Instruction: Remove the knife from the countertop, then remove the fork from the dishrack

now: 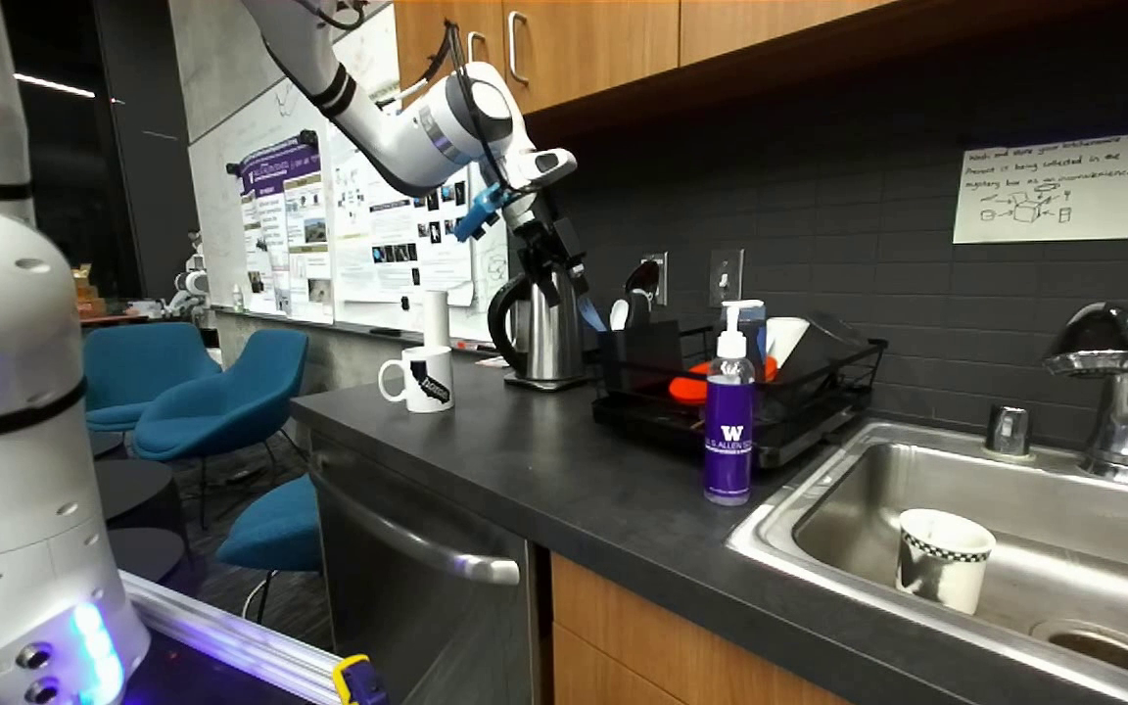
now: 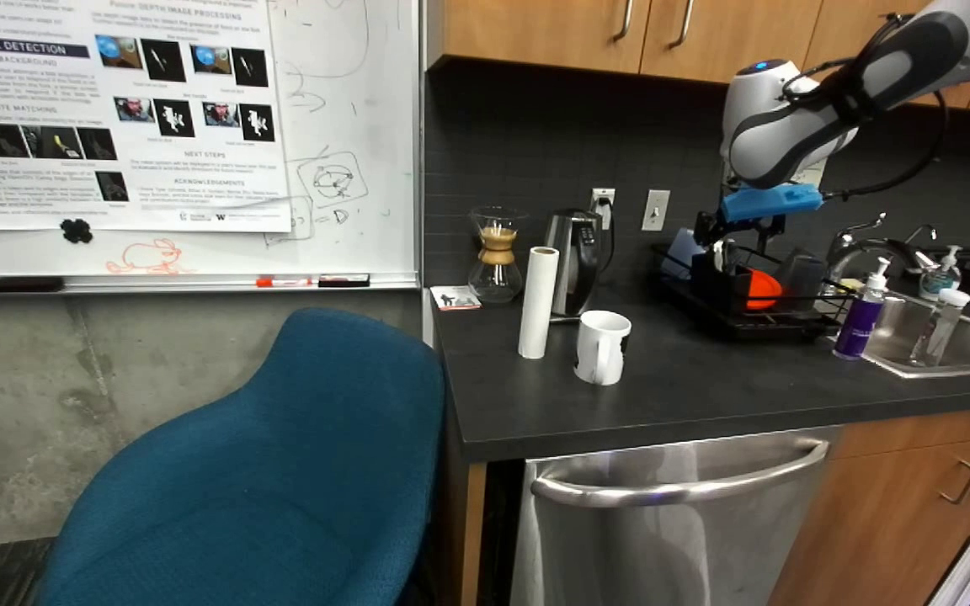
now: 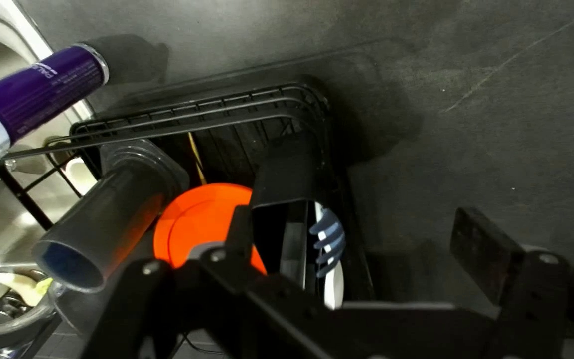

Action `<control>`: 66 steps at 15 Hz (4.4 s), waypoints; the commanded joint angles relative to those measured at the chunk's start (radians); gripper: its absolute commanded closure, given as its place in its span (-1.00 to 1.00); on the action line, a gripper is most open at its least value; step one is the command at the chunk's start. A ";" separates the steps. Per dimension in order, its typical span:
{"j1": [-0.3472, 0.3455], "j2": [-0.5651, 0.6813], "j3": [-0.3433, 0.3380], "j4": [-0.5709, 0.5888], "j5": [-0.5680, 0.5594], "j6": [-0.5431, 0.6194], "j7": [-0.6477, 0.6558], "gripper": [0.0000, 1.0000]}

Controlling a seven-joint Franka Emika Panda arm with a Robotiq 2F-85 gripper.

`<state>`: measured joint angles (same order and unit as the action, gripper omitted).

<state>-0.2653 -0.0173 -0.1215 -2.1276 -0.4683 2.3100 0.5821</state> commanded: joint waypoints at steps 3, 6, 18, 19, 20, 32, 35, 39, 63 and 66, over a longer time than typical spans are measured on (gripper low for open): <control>0.026 0.041 -0.041 0.040 0.006 -0.028 0.034 -0.46; 0.031 0.048 -0.050 0.047 0.008 -0.028 0.040 -0.04; 0.070 -0.003 -0.049 0.017 -0.016 -0.030 0.092 1.00; 0.073 -0.020 -0.047 0.004 -0.017 -0.026 0.098 0.98; 0.076 -0.039 -0.045 -0.009 -0.017 -0.021 0.101 1.00; 0.070 -0.332 0.090 -0.159 -0.100 -0.041 0.130 0.98; 0.085 -0.353 0.148 -0.164 -0.068 -0.050 0.158 0.98; 0.122 -0.304 0.210 -0.149 -0.003 -0.064 0.197 0.98; 0.215 -0.087 0.173 -0.138 0.231 -0.155 0.191 -0.61; 0.215 -0.061 0.173 -0.118 0.219 -0.161 0.195 -0.96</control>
<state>-0.0674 -0.0784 0.0676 -2.2480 -0.2486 2.1519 0.7771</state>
